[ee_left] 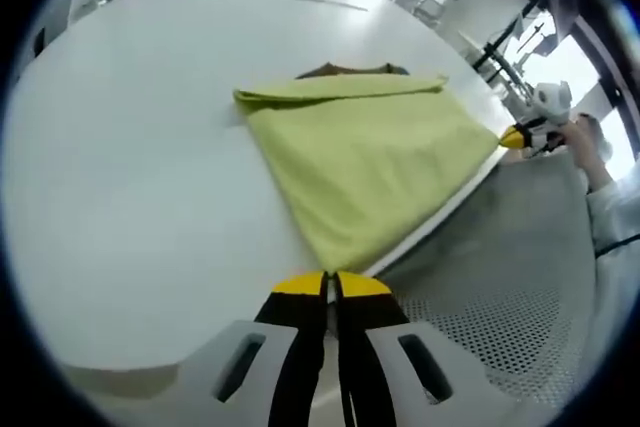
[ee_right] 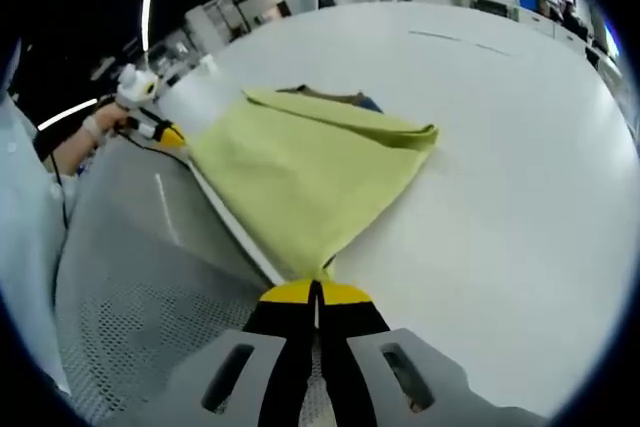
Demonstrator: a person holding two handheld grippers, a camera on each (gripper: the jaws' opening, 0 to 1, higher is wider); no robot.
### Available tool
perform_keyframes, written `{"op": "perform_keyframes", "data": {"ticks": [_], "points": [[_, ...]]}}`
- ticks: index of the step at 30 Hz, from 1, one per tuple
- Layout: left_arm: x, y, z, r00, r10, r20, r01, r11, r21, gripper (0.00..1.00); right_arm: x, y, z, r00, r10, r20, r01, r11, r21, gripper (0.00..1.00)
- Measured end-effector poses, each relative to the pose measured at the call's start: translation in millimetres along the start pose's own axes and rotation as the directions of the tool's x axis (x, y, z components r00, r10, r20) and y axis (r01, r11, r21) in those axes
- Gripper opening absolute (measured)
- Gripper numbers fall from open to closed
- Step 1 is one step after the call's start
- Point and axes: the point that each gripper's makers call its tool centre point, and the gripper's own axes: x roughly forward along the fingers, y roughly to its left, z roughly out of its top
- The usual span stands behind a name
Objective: Fold the garment on the visible template until the final outline fits inside the template.
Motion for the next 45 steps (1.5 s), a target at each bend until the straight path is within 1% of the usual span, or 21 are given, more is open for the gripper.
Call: {"op": "perform_keyframes", "data": {"ticks": [2,5,6,9,10,13,15,20,21,23,26,27,30,31,32,34,37,40,41,43,45], "points": [[-2.6,-1.5,2.0,1.000,0.001,-0.003,-0.001,1.000,0.011,0.00,-3.0,1.4,3.8,1.000,-0.002,0.004,0.002,1.000,-0.010,0.01],[-3.6,-3.1,0.7,1.000,0.002,-0.023,-0.001,0.999,0.034,0.00,-5.8,3.5,5.9,1.000,-0.002,0.004,0.002,1.000,-0.025,0.01],[-3.6,-2.8,-1.6,0.999,0.005,-0.038,-0.003,0.999,0.049,0.00,-6.0,4.4,5.6,1.000,0.000,0.001,0.000,1.000,-0.029,0.01],[-6.8,4.6,-18.8,0.989,0.051,-0.137,-0.036,0.994,0.105,0.00,-5.5,5.6,0.8,1.000,0.005,-0.013,-0.005,0.999,-0.033,0.01],[-7.1,5.8,-20.0,0.988,0.057,-0.143,-0.041,0.993,0.114,0.00,-5.5,5.7,0.1,1.000,0.005,-0.014,-0.005,0.999,-0.032,0.01],[-7.1,3.2,-20.0,0.990,0.042,-0.132,-0.027,0.993,0.117,0.00,-3.9,5.9,-4.9,1.000,0.004,-0.020,-0.004,1.000,-0.023,0.01],[-7.6,3.3,-16.4,0.993,0.039,-0.108,-0.028,0.995,0.100,0.00,-2.1,5.2,-8.6,1.000,0.004,-0.028,-0.004,1.000,-0.016,0.01],[-6.3,2.5,-15.8,0.994,0.031,-0.109,-0.020,0.994,0.105,0.00,-0.6,4.0,-14.3,0.999,0.001,-0.042,-0.002,1.000,-0.005,0.01],[-5.4,-3.7,-19.3,0.991,-0.005,-0.132,0.020,0.994,0.111,0.00,-0.8,3.8,-14.5,0.999,0.001,-0.042,-0.001,1.000,-0.004,0.01],[-2.0,-2.4,-17.0,0.992,0.011,-0.122,0.004,0.993,0.122,0.01,-0.6,3.1,-14.8,0.999,0.001,-0.042,-0.002,1.000,-0.003,0.01],[1.3,-2.3,-14.0,0.994,0.007,-0.108,0.005,0.994,0.105,0.16,-0.4,2.4,-14.6,0.999,0.001,-0.044,-0.001,1.000,-0.004,0.01],[2.0,-1.7,-12.5,0.995,0.009,-0.101,0.002,0.994,0.105,0.17,-0.4,2.3,-14.5,0.999,0.001,-0.045,-0.001,1.000,-0.005,0.01],[4.1,-5.5,-10.7,0.995,-0.015,-0.097,0.024,0.995,0.098,0.10,-0.5,1.9,-14.3,0.999,0.002,-0.044,-0.002,1.000,-0.004,0.01],[6.7,-8.2,-5.8,0.997,-0.034,-0.069,0.040,0.996,0.086,0.11,-0.5,1.6,-14.2,0.999,0.003,-0.043,-0.003,1.000,-0.002,0.01],[7.9,-8.3,-4.2,0.998,-0.040,-0.058,0.044,0.996,0.073,0.13,-0.4,1.4,-14.4,0.999,0.003,-0.043,-0.003,1.000,0.000,0.01],[10.9,-6.1,-5.6,0.997,-0.039,-0.065,0.043,0.997,0.061,0.13,0.0,1.1,-14.9,0.999,0.004,-0.044,-0.004,1.000,0.000,0.01],[13.7,-4.6,-9.5,0.995,-0.038,-0.088,0.044,0.997,0.059,0.16,0.0,0.9,-15.2,0.999,0.004,-0.045,-0.004,1.000,0.000,0.01],[13.9,-2.3,-8.8,0.996,-0.029,-0.087,0.035,0.998,0.060,0.12,-0.3,0.6,-15.3,0.999,0.003,-0.043,-0.002,1.000,0.002,0.01],[14.2,-1.8,-7.9,0.996,-0.029,-0.084,0.034,0.998,0.055,0.09,-0.3,0.7,-15.4,0.999,0.003,-0.042,-0.003,1.000,0.003,0.01],[14.7,-2.1,-6.1,0.997,-0.031,-0.077,0.035,0.998,0.049,0.00,0.0,0.5,-16.1,0.999,0.003,-0.043,-0.002,1.000,0.005,0.01],[15.8,-5.1,-6.9,0.995,-0.047,-0.085,0.051,0.997,0.051,0.00,0.2,0.6,-16.7,0.999,0.002,-0.044,-0.002,1.000,0.005,0.01]]}}
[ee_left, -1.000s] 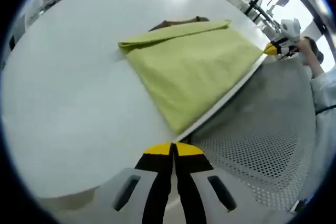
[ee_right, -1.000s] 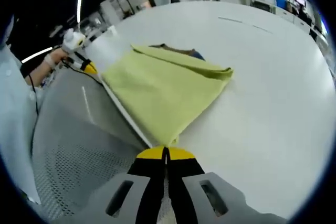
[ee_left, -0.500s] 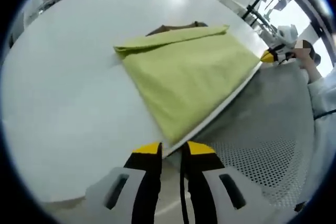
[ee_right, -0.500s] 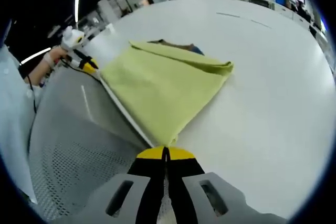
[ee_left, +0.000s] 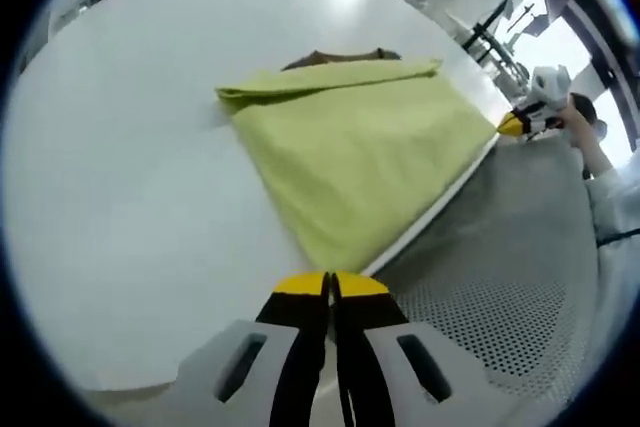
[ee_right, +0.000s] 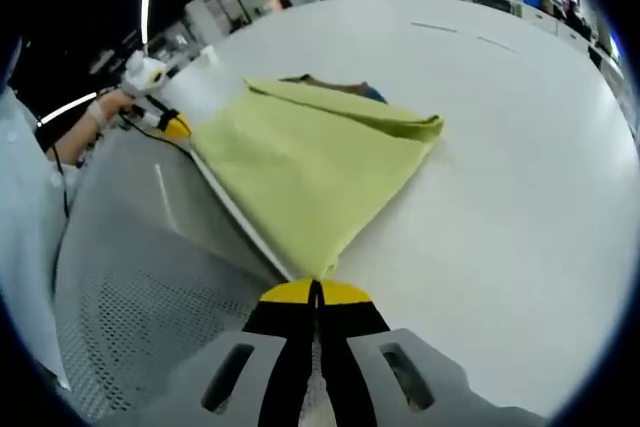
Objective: Fold the garment on the visible template until the final outline fits inside the template.
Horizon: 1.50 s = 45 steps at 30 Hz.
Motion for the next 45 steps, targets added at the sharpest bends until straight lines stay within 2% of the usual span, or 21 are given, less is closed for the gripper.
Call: {"op": "perform_keyframes", "data": {"ticks": [8,13,17,22,25,27,45], "points": [[-1.0,0.4,-3.7,1.000,0.003,-0.012,-0.003,1.000,-0.016,0.00,-1.2,0.7,0.6,1.000,-0.002,0.004,0.002,1.000,0.001,0.01],[-2.6,6.9,-6.3,0.999,0.036,-0.010,-0.036,0.999,-0.014,0.00,-0.2,1.6,0.8,1.000,-0.001,0.000,0.001,1.000,0.000,0.01],[-0.8,7.6,-6.9,0.999,0.035,-0.010,-0.035,0.999,-0.029,0.15,0.1,1.5,1.2,1.000,0.000,-0.002,0.000,1.000,-0.001,0.01],[4.9,3.5,-9.2,1.000,0.005,-0.031,-0.006,0.999,-0.043,0.17,0.3,1.2,1.7,1.000,0.001,-0.003,-0.001,1.000,0.000,0.01],[6.2,7.2,-8.6,0.999,0.021,-0.032,-0.023,0.998,-0.061,0.04,0.0,0.9,1.9,1.000,0.000,-0.001,0.000,1.000,0.001,0.01],[6.1,5.8,-5.4,1.000,0.013,-0.015,-0.014,0.998,-0.063,0.03,-0.5,0.9,2.0,1.000,0.000,0.001,0.000,1.000,0.002,0.01],[-8.3,-2.3,2.0,1.000,0.011,-0.017,-0.011,1.000,-0.007,0.00,-6.2,2.2,6.9,1.000,0.004,-0.017,-0.005,1.000,-0.029,0.01]]}}
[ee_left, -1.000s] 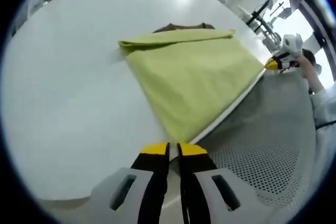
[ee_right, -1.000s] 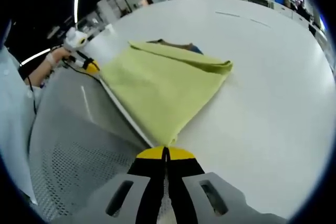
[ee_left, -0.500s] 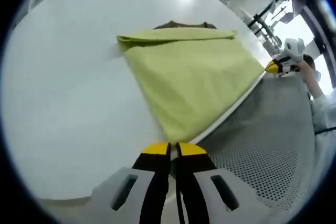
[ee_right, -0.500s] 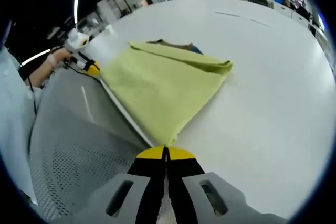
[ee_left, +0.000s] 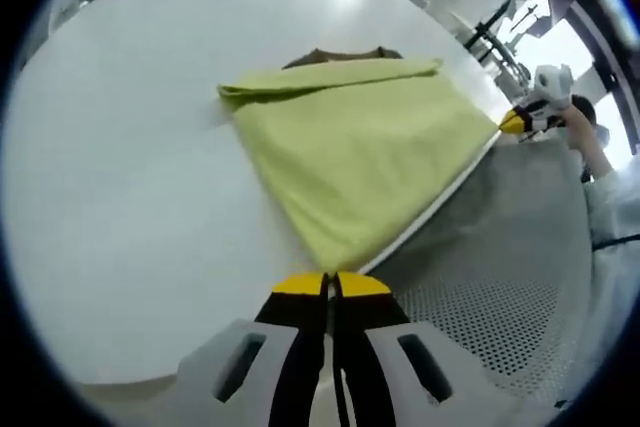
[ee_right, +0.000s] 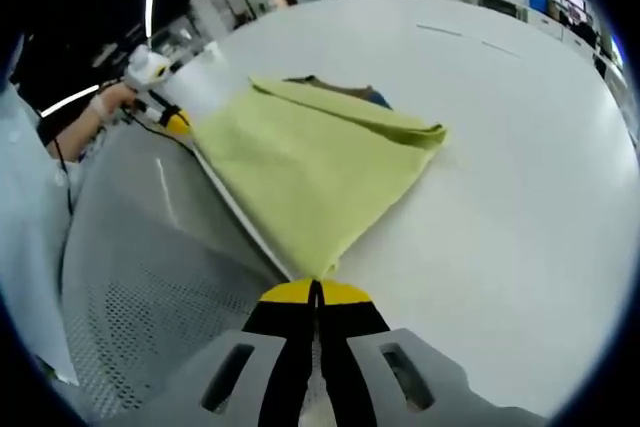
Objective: Fold the garment on the visible template until the final outline fits inside the template.
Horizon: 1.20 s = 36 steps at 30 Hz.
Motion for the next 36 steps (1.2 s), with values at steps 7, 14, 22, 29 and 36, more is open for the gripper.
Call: {"op": "perform_keyframes", "data": {"ticks": [7,14,22,29,36], "points": [[-4.7,-4.6,-2.0,0.999,-0.014,-0.030,0.015,0.999,0.038,0.00,-3.2,1.6,-3.3,1.000,0.002,-0.016,-0.002,1.000,-0.001,0.01],[0.2,-8.3,-16.1,0.994,-0.017,-0.105,0.025,0.997,0.079,0.00,-8.6,-5.7,-32.8,0.988,-0.060,-0.144,0.056,0.998,-0.037,0.01],[2.9,-6.7,-17.8,0.992,-0.012,-0.123,0.023,0.995,0.093,0.00,-7.8,2.9,-29.4,0.995,-0.026,-0.092,0.027,1.000,0.008,0.01],[3.8,-6.1,-19.4,0.992,-0.014,-0.124,0.025,0.996,0.088,0.00,-1.6,8.0,-28.4,0.995,-0.006,-0.102,0.006,1.000,0.002,0.01],[4.9,-3.2,-25.5,0.991,-0.006,-0.135,0.015,0.997,0.070,0.00,-1.0,8.4,-26.8,0.995,0.003,-0.102,-0.003,1.000,-0.002,0.01]]}}
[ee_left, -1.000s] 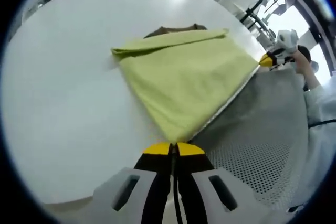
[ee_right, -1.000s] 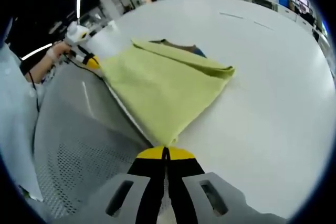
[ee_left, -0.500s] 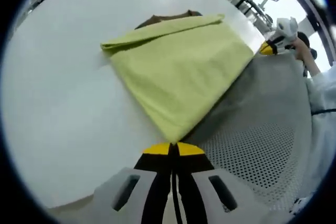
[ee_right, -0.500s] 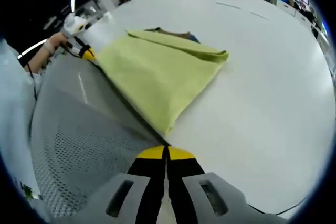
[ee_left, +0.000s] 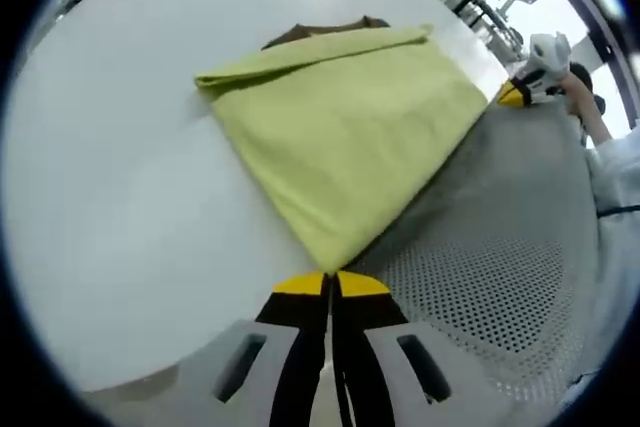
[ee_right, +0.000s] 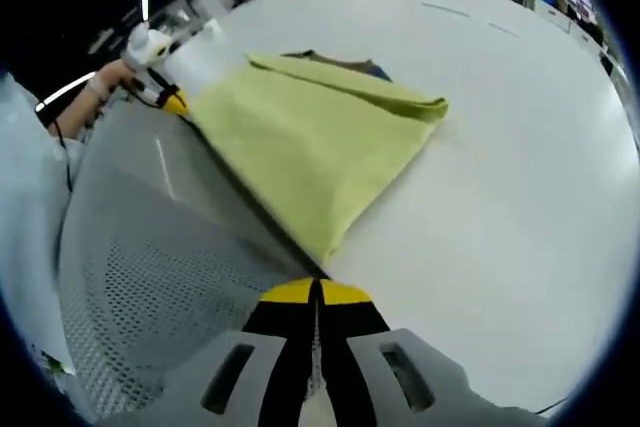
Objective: Fold the garment on the visible template until the final outline fits inside the template.
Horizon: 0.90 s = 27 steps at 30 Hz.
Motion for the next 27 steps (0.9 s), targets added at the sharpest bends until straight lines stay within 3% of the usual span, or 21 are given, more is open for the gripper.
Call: {"op": "perform_keyframes", "data": {"ticks": [18,27], "points": [[7.5,7.0,0.6,1.000,0.024,-0.009,-0.024,1.000,0.000,0.03,1.8,-10.5,2.7,1.000,-0.024,0.016,0.024,1.000,-0.001,0.01],[-4.4,9.4,5.3,0.999,0.044,-0.006,-0.044,0.999,0.010,0.09,-1.7,-10.3,9.9,0.999,-0.029,0.032,0.030,0.999,-0.028,0.01]]}}
